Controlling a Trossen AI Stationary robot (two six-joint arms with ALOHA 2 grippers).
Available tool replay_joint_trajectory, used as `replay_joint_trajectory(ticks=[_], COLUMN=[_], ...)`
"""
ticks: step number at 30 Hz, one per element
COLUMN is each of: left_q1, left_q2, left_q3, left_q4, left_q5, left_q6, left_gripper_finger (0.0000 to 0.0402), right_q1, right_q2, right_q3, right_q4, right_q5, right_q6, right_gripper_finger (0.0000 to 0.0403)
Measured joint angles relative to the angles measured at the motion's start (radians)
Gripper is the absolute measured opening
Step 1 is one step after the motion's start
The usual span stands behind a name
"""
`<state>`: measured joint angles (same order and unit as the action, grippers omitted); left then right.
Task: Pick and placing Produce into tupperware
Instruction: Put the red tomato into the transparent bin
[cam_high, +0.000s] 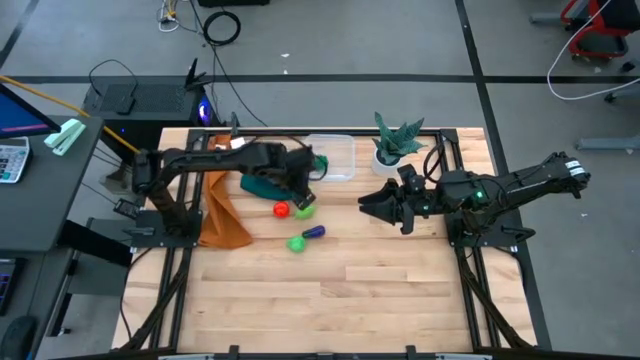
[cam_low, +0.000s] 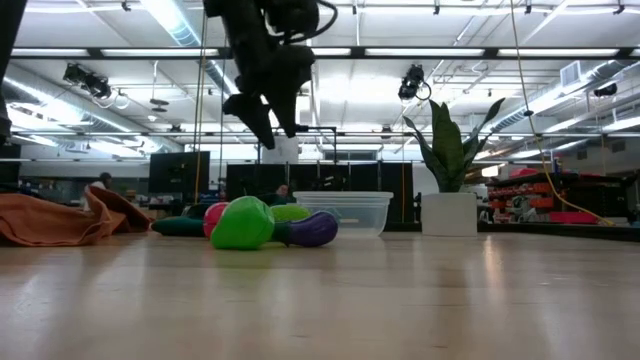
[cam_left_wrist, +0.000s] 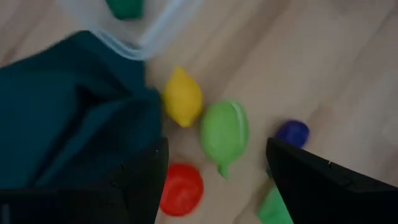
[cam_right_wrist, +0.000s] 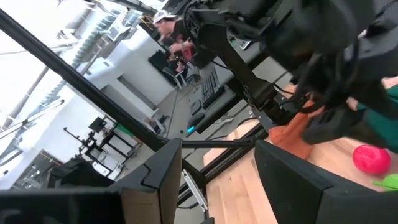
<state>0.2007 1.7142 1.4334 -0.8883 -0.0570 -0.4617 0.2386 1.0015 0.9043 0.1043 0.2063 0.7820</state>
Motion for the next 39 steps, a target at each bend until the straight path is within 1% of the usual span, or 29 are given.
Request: replay_joint_trajectory(ticks=[2,5,9,12,16,20,26,31,37,39], left_q1=[-0.027,-0.063,-0.108,-0.135,-0.169,-0.186,-0.194,-0.194,-0.184,-0.181], left_q2=[0.0,0.0,0.0,0.0,0.0,0.0,0.0,0.001,0.001,0.001], left_q3=[0.0,0.0,0.0,0.0,0.0,0.0,0.0,0.0,0.0,-0.001], left_q4=[-0.02,-0.077,-0.171,-0.215,-0.22,-0.22,-0.232,-0.247,-0.279,-0.293], left_q5=[-0.001,-0.009,-0.05,-0.055,-0.056,-0.055,-0.114,-0.194,-0.255,-0.292], left_q6=[-0.006,-0.06,-0.202,-0.318,-0.451,-0.616,-0.82,-0.882,-0.945,-0.958], left_gripper_finger=[0.0277,0.0277,0.0278,0.0279,0.0279,0.0281,0.0281,0.0282,0.0282,0.0282], right_q1=[0.0,0.0,0.0,0.0,0.0,0.0,0.0,0.0,0.0,0.0], right_q2=[0.0,0.0,0.0,0.0,0.0,0.0,-0.001,0.0,0.0,0.0], right_q3=[0.0,0.0,0.0,0.0,0.0,0.0,0.0,0.0,0.0,0.0], right_q4=[-0.005,-0.01,-0.017,-0.039,-0.076,-0.139,-0.26,-0.307,-0.307,-0.307], right_q5=[-0.01,-0.027,-0.073,-0.118,-0.164,-0.177,-0.223,-0.291,-0.295,-0.295], right_q6=[-0.012,-0.039,-0.073,-0.081,-0.116,-0.161,-0.198,-0.229,-0.261,-0.263], right_gripper_finger=[0.0167,0.0167,0.0167,0.0167,0.0167,0.0167,0.0167,0.0167,0.0167,0.0167])
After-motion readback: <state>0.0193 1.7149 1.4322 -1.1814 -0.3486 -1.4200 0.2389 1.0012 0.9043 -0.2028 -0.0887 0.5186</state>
